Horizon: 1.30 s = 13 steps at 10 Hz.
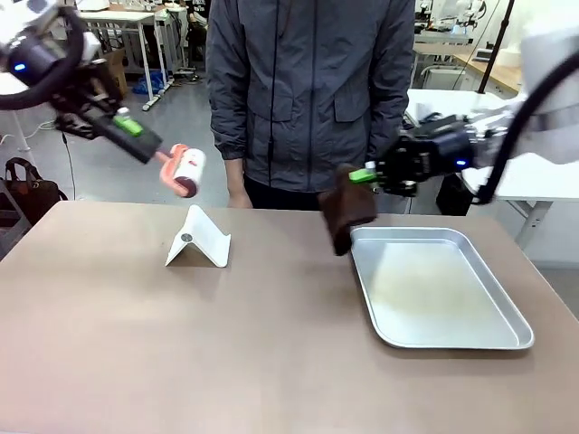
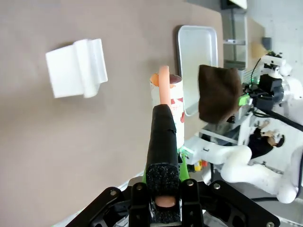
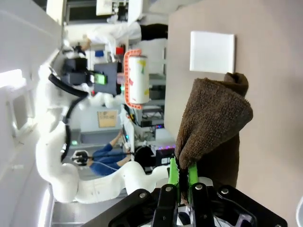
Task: Clean the surface of the table.
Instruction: Return the Lint Roller and towel to their original positions.
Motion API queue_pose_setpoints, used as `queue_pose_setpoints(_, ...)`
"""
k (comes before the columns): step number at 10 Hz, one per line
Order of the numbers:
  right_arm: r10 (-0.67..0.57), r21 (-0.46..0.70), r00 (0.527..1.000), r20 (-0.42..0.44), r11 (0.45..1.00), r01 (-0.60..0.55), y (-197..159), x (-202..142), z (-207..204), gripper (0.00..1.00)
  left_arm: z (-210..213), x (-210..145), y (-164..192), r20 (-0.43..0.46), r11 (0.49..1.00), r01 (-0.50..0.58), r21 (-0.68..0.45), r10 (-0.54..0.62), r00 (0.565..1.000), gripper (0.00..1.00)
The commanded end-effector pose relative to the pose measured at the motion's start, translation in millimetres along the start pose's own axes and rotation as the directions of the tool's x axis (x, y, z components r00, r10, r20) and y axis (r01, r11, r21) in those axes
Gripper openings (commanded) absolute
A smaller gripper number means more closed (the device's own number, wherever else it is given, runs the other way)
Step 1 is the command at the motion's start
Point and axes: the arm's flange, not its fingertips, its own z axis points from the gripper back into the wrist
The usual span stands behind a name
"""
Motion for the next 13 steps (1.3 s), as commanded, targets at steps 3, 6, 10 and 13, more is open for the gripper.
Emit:
queue_pose_setpoints(3, -0.078, -0.149, 0.997, 0.001, 0.986, 0.077, 1, 31, -88, 0.08, -58, 56, -40, -0.127, 0.971, 0.053, 0.233, -0.024, 0.992, 0.22)
queue_pose_setpoints(6, -0.123, -0.309, 0.991, -0.059, 0.946, 0.099, -30, 30, -149, 0.08, -105, 81, -32, -0.108, 0.954, -0.006, 0.298, 0.039, 0.993, 0.22)
queue_pose_setpoints(10, -0.162, -0.483, 0.986, 0.034, 0.861, 0.158, -66, 40, -152, 0.08, -145, 89, -16, -0.036, 0.928, -0.037, 0.371, 0.055, 0.998, 0.22)
queue_pose_setpoints(13, -0.181, -0.612, 0.983, -0.042, 0.782, 0.117, -83, 45, -145, 0.08, -157, 87, -8, 0.012, 0.923, -0.056, 0.380, 0.056, 0.998, 0.22)
